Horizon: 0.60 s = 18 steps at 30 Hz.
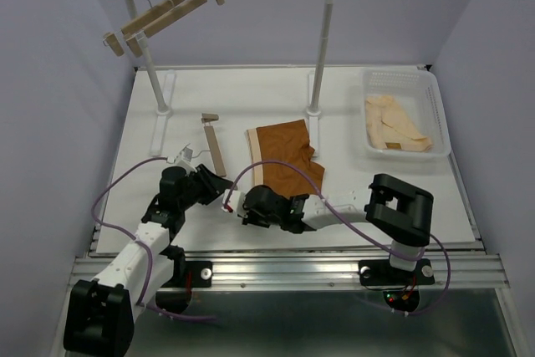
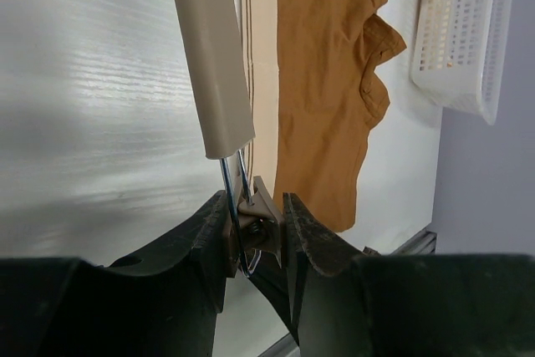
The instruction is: Clip the underwear to the hanger
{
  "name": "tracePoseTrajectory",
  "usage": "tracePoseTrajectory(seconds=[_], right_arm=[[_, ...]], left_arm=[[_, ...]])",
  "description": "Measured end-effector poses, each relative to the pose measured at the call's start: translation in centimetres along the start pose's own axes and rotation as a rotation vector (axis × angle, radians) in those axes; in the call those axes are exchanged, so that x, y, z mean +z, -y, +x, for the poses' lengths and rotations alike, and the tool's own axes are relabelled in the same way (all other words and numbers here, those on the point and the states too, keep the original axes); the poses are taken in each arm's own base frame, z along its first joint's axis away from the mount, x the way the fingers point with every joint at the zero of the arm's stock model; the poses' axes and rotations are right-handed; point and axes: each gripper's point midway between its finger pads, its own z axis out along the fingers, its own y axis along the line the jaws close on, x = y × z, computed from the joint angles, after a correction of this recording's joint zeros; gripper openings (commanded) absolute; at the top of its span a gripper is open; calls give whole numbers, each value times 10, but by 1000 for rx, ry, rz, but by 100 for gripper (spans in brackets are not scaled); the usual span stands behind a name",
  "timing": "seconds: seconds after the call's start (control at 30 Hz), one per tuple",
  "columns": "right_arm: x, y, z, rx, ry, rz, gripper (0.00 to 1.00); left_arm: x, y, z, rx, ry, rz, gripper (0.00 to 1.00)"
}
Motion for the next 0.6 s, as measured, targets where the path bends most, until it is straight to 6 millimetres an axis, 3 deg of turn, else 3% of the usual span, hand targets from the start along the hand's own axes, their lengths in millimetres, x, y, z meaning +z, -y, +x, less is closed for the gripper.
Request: tracePoseTrajectory(seconds=[0.17, 0.37, 0.6], right_arm=[[-14, 9, -3, 46, 40, -26, 1], [-40, 31, -36, 103, 180, -8, 1], [-41, 34, -42, 128, 215, -30, 1]], left_arm=[[1, 2, 9, -14, -50, 22, 0], [3, 4, 19, -46, -100, 44, 0], [5, 0, 28, -105, -143, 40, 0]])
